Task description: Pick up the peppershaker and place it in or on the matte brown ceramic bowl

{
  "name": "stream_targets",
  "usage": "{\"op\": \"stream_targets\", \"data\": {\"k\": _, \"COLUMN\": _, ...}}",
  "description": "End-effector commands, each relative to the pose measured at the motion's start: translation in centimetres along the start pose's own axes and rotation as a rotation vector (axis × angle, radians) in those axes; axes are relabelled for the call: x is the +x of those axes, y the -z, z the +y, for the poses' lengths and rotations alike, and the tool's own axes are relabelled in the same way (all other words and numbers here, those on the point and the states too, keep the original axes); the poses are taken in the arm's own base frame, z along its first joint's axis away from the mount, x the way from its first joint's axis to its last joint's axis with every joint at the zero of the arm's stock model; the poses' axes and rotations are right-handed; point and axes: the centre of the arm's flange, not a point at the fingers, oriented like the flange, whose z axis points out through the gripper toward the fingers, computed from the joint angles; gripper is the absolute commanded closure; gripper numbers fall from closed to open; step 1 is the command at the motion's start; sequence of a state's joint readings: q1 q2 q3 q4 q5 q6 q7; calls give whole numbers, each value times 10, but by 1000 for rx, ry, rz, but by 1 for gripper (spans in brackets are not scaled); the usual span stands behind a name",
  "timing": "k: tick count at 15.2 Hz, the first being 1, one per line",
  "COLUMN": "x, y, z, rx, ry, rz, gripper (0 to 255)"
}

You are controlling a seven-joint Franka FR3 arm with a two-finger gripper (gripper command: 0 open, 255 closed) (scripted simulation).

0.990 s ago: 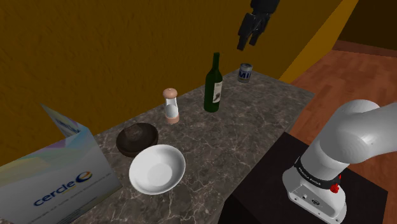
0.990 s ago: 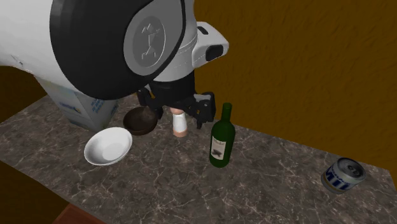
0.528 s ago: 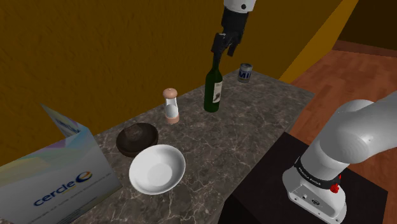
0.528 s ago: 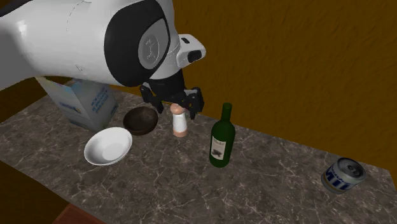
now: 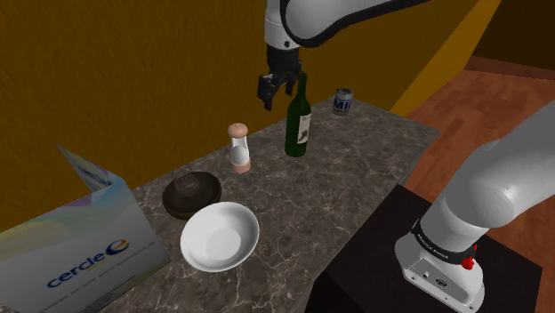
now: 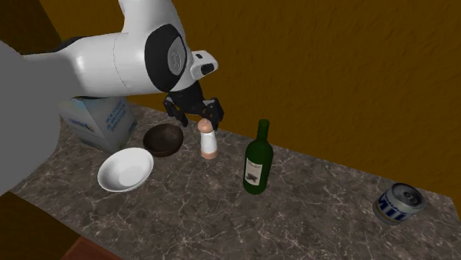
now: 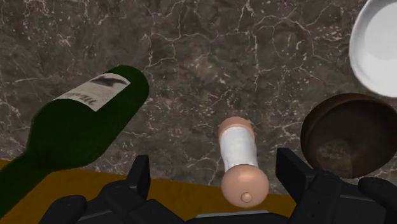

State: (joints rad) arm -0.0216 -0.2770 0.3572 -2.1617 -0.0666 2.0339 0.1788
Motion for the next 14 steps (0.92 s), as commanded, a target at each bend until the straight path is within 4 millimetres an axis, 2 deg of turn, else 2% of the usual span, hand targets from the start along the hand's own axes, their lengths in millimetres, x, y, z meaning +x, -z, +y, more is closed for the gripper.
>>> {"op": "stream_targets", "data": {"k": 1, "x": 16, "y": -20, "z": -15, "rx": -23, "ry": 4, "rz": -3, "gripper": 0}}
{"op": "stream_targets", "data": {"k": 11, "x": 95, "y": -115, "z": -87, "rx": -137, "ry": 23, "rz": -25, "gripper": 0}}
{"op": "stream_targets", "data": {"k": 14, "x": 98, "y": -130, "z": -88, "rx": -143, "ry": 24, "rz": -26, "gripper": 0}}
